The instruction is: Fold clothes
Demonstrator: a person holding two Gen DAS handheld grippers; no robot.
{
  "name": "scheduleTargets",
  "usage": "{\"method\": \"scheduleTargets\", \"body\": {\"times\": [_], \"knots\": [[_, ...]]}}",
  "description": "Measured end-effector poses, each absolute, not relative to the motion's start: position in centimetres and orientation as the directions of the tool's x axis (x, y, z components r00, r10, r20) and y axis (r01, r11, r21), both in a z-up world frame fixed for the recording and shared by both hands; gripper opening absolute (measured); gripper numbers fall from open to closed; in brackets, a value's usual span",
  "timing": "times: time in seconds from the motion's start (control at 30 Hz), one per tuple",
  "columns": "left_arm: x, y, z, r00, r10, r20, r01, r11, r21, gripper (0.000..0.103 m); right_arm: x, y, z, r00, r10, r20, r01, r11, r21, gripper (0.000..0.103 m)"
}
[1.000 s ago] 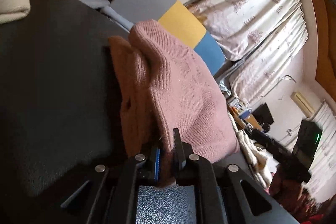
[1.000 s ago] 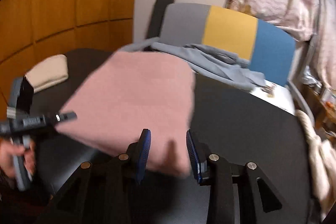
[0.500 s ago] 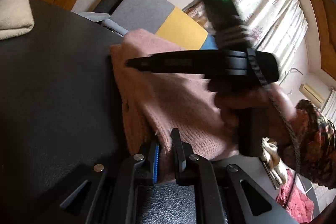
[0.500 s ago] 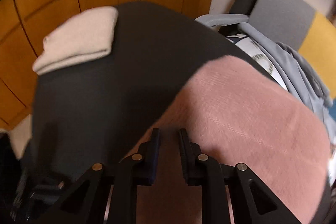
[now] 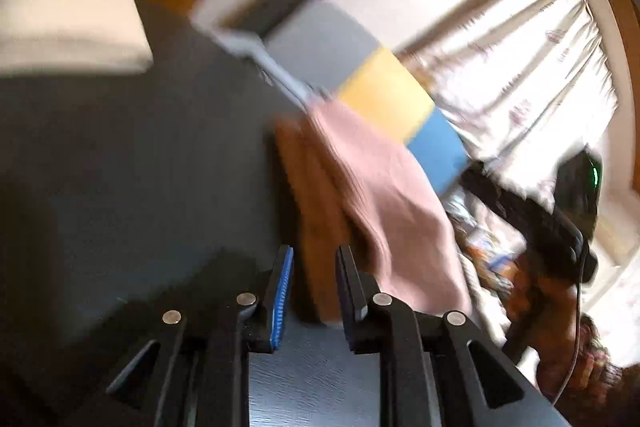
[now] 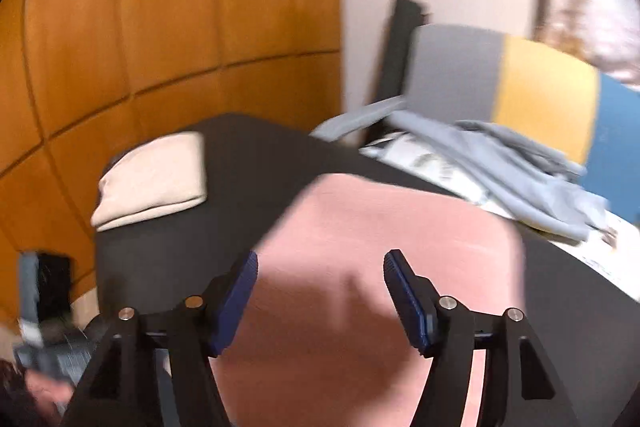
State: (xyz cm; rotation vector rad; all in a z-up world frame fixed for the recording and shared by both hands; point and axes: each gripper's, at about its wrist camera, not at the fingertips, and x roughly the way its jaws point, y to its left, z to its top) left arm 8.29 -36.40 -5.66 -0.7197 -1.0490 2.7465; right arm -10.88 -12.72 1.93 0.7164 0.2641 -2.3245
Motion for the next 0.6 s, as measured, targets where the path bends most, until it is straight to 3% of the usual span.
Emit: {"method": "scheduleTargets", "body": {"times": [0.03, 0.07, 0.17, 0.27, 0.4, 0.43, 0.6], "knots": [[8.0, -36.6, -4.8, -0.889, 0.253, -0.382, 0.060, -0.763, -0.644, 0.020, -11.2, -10.7, 2.0, -0.647, -0.518, -0.560, 0.625, -0.780, -0.001, 0.034], [7.1, -36.4, -3.7, -0.891, 0.248, -0.380, 0.047, -0.782, -0.621, 0.020, -12.2, -9.6, 1.6, -0.657, -0.489, -0.574, 0.594, -0.804, 0.006, 0.031], [2.8, -33.9, -0.3, -0.885, 0.263, -0.385, -0.039, -0.865, -0.500, 0.020, -15.3, -6.5, 0.6, -0.676, -0.406, -0.615, 0.499, -0.867, 0.024, 0.030], [-2.5, -29.8, 1.6, -0.855, 0.279, -0.437, -0.127, -0.930, -0.346, 0.020, -18.0, -6.3, 0.3, -0.666, -0.422, -0.615, 0.484, -0.872, 0.074, 0.030], [-8.7, -26.3, -0.6, -0.765, 0.165, -0.623, -0.110, -0.986, -0.126, 0.020, -20.7, -9.2, -0.2, -0.647, -0.426, -0.633, 0.550, -0.835, 0.000, 0.030], [-9.3, -26.2, -1.5, -0.745, 0.137, -0.653, -0.093, -0.990, -0.102, 0.020, -20.8, -9.9, -0.3, -0.646, -0.417, -0.639, 0.561, -0.827, -0.027, 0.030], [-8.8, -28.8, -3.9, -0.753, 0.173, -0.635, -0.058, -0.979, -0.198, 0.021, -23.8, -12.0, -2.4, -0.602, -0.347, -0.719, 0.556, -0.828, -0.065, 0.030]]}}
